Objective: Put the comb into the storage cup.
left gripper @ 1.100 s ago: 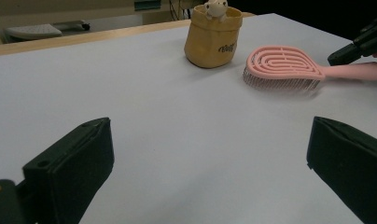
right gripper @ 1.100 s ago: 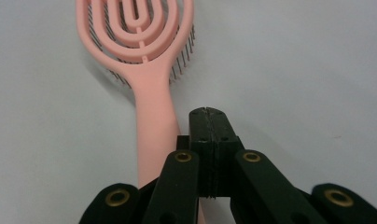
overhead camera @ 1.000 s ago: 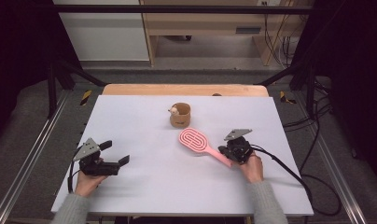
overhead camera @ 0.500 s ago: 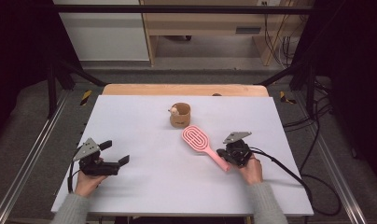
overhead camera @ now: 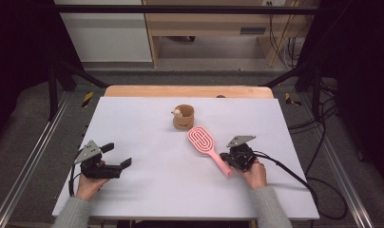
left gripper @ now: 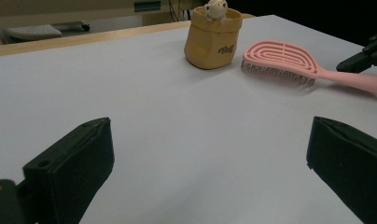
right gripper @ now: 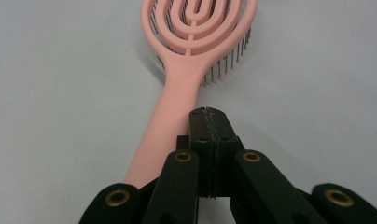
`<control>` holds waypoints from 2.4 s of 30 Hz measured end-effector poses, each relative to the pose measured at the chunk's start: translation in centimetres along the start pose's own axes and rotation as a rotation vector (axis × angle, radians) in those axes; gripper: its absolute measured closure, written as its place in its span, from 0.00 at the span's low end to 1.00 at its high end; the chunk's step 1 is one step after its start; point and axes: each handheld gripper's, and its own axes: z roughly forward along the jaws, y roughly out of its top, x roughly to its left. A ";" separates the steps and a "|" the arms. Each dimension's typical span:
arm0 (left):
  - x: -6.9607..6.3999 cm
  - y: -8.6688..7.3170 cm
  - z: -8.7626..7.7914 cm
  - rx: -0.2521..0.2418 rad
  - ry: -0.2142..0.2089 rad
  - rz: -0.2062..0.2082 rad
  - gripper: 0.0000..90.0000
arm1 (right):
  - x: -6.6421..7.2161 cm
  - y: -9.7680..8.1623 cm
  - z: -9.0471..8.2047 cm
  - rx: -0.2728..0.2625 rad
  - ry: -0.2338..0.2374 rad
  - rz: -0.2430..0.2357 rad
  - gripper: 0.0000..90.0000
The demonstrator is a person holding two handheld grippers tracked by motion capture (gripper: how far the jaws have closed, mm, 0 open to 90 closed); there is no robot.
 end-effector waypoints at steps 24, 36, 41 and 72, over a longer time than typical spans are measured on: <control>0.0 0.0 0.0 0.000 -0.001 0.002 0.01 | -0.5 0.8 -3.1 -0.162 -0.071 0.052 0.11; -0.1 0.0 0.0 0.001 0.000 0.004 0.01 | -0.7 1.2 -4.3 -0.191 -0.064 0.085 0.01; -0.1 0.0 0.1 0.003 -0.001 0.004 0.01 | -0.7 1.4 -4.8 -0.208 -0.061 0.094 0.01; -0.2 0.0 0.2 0.008 -0.002 0.008 0.01 | 1.5 3.7 -4.1 -0.162 -0.045 0.059 0.02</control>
